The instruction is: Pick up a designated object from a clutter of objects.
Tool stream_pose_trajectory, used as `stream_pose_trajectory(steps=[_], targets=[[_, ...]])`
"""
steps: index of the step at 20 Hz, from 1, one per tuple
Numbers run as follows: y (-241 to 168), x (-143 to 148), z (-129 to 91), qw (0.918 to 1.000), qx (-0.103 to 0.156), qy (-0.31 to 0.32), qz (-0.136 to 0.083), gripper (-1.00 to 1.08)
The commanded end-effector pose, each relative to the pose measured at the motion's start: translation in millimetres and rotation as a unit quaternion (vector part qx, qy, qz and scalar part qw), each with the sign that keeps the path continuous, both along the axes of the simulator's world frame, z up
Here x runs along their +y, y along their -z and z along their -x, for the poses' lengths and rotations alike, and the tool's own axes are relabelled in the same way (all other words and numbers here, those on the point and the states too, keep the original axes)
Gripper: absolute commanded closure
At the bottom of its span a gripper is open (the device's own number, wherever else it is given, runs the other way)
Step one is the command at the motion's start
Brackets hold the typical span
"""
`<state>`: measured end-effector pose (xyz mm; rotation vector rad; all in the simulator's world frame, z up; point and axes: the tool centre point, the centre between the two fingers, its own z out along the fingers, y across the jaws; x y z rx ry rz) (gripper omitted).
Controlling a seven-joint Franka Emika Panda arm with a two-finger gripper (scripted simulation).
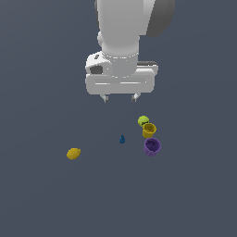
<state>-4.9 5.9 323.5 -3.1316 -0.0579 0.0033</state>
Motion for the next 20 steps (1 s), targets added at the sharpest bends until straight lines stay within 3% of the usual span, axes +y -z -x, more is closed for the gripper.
stream_pose_trajectory(steps=[1,8,20], targets=[[0.0,0.0,0.0,1.0,0.0,0.0,0.0,-0.2],[-3.3,-17.2,-3.4,0.9999,-0.005,0.008,0.005,-0.2],[21.1,3.6,-17.0,0.9994,-0.018,-0.024,-0.018,-0.2]])
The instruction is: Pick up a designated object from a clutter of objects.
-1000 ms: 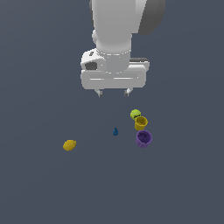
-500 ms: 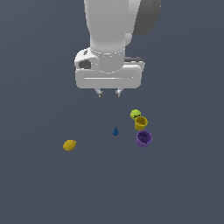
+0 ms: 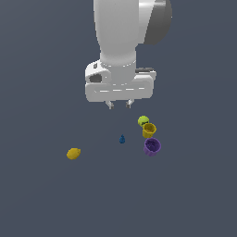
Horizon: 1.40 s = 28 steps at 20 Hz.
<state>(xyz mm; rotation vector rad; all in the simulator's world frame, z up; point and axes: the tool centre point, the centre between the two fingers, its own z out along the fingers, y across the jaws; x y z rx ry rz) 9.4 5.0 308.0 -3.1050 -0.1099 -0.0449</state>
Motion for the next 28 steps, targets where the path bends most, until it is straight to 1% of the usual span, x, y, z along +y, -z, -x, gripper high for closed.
stream_pose_trajectory(steps=[1,8,13,17,22,28], targets=[[10.0,8.0,-5.1,0.9999,-0.005,-0.012,-0.009,-0.2],[51.2,39.2,-23.2,0.9971,-0.029,-0.056,-0.043,-0.2],[87.9,63.9,-34.8,0.9923,-0.052,-0.088,-0.069,-0.2],[116.9,81.2,-40.7,0.9879,-0.071,-0.108,-0.087,-0.2],[152.3,99.2,-44.1,0.9822,-0.093,-0.127,-0.102,-0.2],[184.9,112.6,-43.2,0.9776,-0.114,-0.139,-0.11,-0.2]])
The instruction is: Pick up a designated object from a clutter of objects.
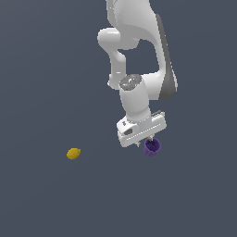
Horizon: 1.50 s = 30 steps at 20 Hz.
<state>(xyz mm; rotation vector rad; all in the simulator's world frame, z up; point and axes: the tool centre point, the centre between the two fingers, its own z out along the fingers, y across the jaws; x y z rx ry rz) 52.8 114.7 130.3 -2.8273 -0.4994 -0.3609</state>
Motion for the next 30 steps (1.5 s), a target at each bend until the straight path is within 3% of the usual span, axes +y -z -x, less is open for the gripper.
stream_pose_trajectory(steps=[1,10,27,28,30], targets=[[11.4,4.3,0.6,1.0,-0.008,-0.003,-0.003,-0.2],[32.3,11.0,3.8,0.9998,-0.02,-0.008,-0.005,-0.2],[58.4,19.1,-1.4,0.9998,-0.02,-0.008,-0.005,-0.2],[58.4,19.1,-1.4,0.9998,-0.02,-0.008,-0.005,1.08],[58.4,19.1,-1.4,0.9998,-0.02,-0.008,-0.005,1.08]])
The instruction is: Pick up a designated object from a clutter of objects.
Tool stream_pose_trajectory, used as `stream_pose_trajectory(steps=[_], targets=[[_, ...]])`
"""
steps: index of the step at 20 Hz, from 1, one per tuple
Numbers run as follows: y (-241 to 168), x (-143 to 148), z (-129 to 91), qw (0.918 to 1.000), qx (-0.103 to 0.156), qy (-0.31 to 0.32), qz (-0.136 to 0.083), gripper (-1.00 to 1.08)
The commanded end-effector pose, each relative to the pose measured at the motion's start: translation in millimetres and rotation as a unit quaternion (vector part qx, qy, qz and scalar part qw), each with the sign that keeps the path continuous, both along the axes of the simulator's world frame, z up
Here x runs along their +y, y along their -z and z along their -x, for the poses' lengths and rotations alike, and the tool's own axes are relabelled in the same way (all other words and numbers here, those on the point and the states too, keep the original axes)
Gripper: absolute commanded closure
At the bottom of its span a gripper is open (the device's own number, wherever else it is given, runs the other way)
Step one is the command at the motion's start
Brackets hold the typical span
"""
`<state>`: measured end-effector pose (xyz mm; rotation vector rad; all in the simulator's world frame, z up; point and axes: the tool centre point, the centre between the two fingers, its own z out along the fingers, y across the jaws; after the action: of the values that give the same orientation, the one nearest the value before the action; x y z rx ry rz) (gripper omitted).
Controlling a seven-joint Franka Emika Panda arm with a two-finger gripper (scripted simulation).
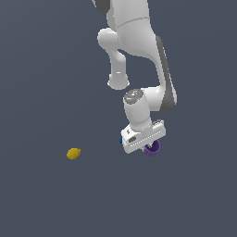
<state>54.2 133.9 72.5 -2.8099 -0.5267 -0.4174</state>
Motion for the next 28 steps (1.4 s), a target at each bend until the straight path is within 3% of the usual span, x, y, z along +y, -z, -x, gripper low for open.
stream_pose_trajectory(steps=[1,15,28], targets=[[0.5,-0.1,0.0,1.0,0.0,0.0,0.0,1.08],[-9.5,-5.4,3.1,1.0,0.0,0.0,0.0,1.08],[-77.9,-43.6,26.6,1.0,0.0,0.0,0.001,1.08]])
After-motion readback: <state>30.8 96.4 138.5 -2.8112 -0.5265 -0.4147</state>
